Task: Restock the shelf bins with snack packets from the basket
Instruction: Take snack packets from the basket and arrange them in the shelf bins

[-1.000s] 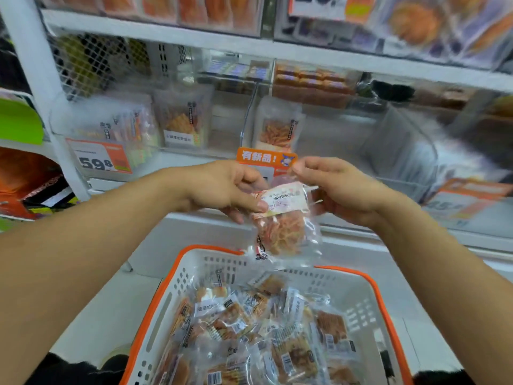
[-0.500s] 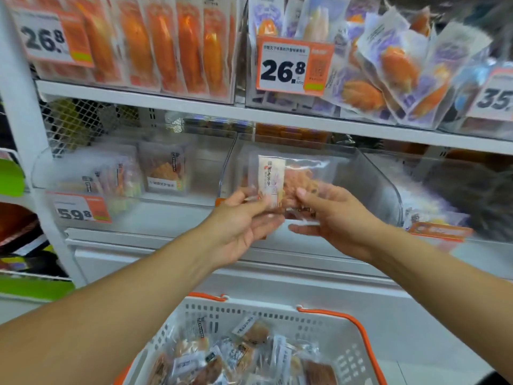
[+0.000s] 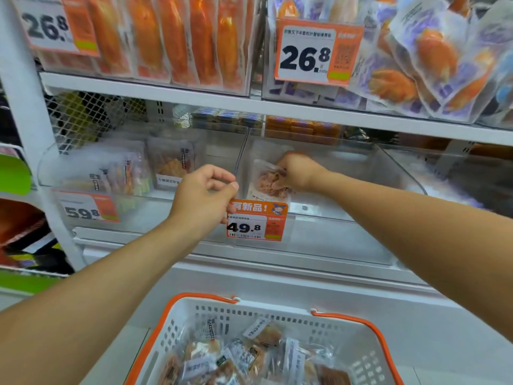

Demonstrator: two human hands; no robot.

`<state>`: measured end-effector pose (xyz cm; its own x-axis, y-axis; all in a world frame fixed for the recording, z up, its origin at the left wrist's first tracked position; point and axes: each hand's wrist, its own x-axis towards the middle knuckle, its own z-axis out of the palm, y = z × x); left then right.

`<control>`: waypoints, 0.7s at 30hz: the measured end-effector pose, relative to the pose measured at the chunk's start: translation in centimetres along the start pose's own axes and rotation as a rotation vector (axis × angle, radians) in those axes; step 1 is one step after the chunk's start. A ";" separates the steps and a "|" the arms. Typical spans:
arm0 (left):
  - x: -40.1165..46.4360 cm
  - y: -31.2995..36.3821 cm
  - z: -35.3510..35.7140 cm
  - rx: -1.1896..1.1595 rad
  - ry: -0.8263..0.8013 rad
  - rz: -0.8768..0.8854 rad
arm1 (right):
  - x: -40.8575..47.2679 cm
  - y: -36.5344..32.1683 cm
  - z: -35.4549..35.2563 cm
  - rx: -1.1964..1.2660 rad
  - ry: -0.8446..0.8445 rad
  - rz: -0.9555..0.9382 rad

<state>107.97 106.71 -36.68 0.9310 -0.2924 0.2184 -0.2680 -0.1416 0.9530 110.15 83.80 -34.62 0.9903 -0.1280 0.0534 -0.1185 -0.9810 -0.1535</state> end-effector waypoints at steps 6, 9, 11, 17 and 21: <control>0.5 -0.1 -0.3 -0.003 0.028 0.002 | 1.0 -0.4 0.6 0.001 0.147 0.008; 0.6 -0.8 -0.2 0.028 -0.003 -0.044 | 0.6 0.2 0.8 0.006 0.205 0.031; 0.6 -1.0 -0.1 0.029 -0.026 -0.057 | 0.3 0.7 1.1 0.044 0.226 0.051; 0.4 -0.8 -0.1 0.029 -0.001 -0.048 | -0.8 1.3 1.1 0.143 0.246 0.105; 0.5 -1.2 -0.4 0.138 -0.003 -0.001 | -3.5 0.5 -0.4 0.238 0.397 0.142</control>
<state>108.85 107.12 -37.66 0.9306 -0.2952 0.2162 -0.2986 -0.2710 0.9151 106.63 83.65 -34.45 0.8559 -0.3498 0.3809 -0.1855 -0.8952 -0.4053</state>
